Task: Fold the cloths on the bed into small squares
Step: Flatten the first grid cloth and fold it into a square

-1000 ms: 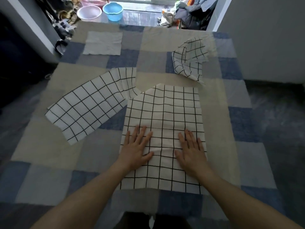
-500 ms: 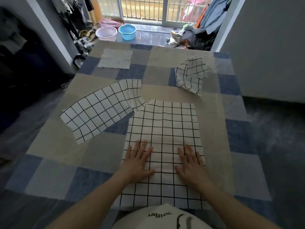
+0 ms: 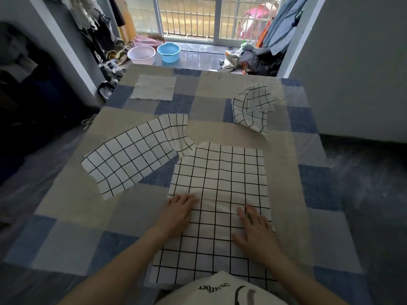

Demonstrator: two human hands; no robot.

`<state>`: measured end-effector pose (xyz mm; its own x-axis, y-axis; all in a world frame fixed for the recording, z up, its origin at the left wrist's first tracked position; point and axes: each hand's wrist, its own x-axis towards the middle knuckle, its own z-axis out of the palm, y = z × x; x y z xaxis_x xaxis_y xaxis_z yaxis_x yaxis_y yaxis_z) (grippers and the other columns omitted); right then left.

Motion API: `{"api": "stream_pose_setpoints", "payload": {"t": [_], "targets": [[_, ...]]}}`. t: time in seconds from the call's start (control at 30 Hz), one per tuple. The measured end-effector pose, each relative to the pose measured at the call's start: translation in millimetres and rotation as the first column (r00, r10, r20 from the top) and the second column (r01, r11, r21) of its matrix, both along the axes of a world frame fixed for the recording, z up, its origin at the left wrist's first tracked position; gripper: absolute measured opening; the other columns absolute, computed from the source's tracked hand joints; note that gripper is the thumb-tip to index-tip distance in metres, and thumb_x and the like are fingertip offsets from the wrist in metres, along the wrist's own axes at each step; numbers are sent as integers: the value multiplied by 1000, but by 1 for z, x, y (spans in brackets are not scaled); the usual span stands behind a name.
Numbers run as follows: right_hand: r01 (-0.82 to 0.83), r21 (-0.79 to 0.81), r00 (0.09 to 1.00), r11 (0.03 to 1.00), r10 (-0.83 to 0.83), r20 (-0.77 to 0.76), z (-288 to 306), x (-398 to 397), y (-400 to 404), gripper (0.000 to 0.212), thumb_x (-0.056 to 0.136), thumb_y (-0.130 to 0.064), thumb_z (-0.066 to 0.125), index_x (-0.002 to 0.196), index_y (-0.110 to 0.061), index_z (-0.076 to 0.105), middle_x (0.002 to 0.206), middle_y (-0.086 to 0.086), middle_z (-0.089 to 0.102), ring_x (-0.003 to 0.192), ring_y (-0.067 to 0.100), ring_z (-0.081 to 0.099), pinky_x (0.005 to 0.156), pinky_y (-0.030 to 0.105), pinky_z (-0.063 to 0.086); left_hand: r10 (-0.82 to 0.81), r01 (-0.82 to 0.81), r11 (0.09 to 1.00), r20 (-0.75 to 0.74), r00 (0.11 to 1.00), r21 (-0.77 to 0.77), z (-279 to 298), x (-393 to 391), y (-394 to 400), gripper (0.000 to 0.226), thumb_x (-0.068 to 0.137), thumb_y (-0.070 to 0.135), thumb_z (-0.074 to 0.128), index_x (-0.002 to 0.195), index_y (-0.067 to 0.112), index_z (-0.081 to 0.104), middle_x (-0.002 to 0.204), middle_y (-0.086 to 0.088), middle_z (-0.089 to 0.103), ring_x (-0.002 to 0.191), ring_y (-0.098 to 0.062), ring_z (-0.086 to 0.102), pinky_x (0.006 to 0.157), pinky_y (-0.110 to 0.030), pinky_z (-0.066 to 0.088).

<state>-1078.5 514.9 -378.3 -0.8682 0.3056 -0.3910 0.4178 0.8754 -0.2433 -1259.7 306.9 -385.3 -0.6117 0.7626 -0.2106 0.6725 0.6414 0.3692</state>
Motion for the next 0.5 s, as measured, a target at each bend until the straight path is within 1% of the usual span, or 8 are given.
{"api": "stream_pose_setpoints", "payload": {"t": [0.07, 0.1, 0.13, 0.17, 0.27, 0.33, 0.43, 0.5], "targets": [[41, -36, 998, 999, -43, -45, 10, -10, 6, 62, 91, -53, 42, 147, -29, 28, 158, 0, 19, 144, 20, 17, 116, 37, 21, 22, -22, 1000, -34, 999, 19, 4, -8, 4, 60, 87, 5, 49, 142, 27, 40, 143, 6, 39, 129, -19, 33, 106, -33, 30], [58, -32, 994, 998, -61, -87, 16, -17, 11, 52, 91, -47, 47, 138, -26, 41, 149, 0, 33, 136, 20, 31, 109, 36, 33, 39, -38, 999, -60, 997, 24, 6, -12, 6, 62, 85, 2, 51, 141, 25, 41, 142, 4, 41, 128, -20, 35, 105, -33, 33], [66, -23, 989, 998, -68, -133, 21, -25, 15, 45, 90, -42, 50, 130, -23, 48, 138, -1, 42, 128, 19, 41, 101, 34, 40, 51, -49, 998, -91, 995, 30, 9, -17, 8, 61, 85, 0, 52, 140, 24, 43, 140, 3, 43, 128, -20, 36, 104, -32, 35], [69, -22, 981, 997, -72, -180, 26, -33, 17, 40, 90, -37, 52, 127, -21, 52, 131, -2, 47, 121, 17, 46, 95, 31, 44, 51, -48, 998, -121, 991, 33, 12, -21, 12, 57, 86, 1, 52, 138, 23, 44, 139, 3, 44, 127, -19, 38, 104, -32, 37], [23, -39, 960, 999, -33, -277, 37, -61, 9, 32, 91, -26, 53, 123, -21, 55, 123, -4, 53, 109, 13, 52, 85, 24, 44, -7, 16, 999, -180, 984, 51, 22, -23, 29, 40, 91, 11, 52, 129, 25, 53, 134, 4, 49, 124, -17, 42, 102, -33, 39], [-15, -40, 949, 999, 2, -315, 39, -79, -3, 31, 91, -22, 53, 122, -22, 56, 122, -5, 54, 107, 12, 52, 82, 24, 44, -71, 87, 994, -199, 977, 69, 26, -16, 46, 34, 93, 15, 52, 126, 26, 56, 131, 5, 51, 123, -16, 44, 100, -34, 40], [-46, -29, 955, 999, 35, -293, 31, -93, -13, 28, 92, -17, 51, 118, -22, 56, 120, -5, 55, 110, 15, 52, 82, 29, 48, -163, 173, 984, -192, 968, 36, 25, -2, 64, 39, 92, 11, 53, 129, 22, 53, 129, 2, 52, 121, -18, 45, 97, -34, 44], [-29, -17, 966, 999, 24, -257, 24, -94, -10, 25, 92, -17, 50, 116, -21, 57, 116, -3, 57, 108, 18, 53, 81, 32, 49, -156, 161, 987, -159, 975, 21, 21, 4, 66, 43, 88, 4, 55, 128, 20, 52, 128, 0, 51, 121, -19, 44, 92, -33, 48]]}}
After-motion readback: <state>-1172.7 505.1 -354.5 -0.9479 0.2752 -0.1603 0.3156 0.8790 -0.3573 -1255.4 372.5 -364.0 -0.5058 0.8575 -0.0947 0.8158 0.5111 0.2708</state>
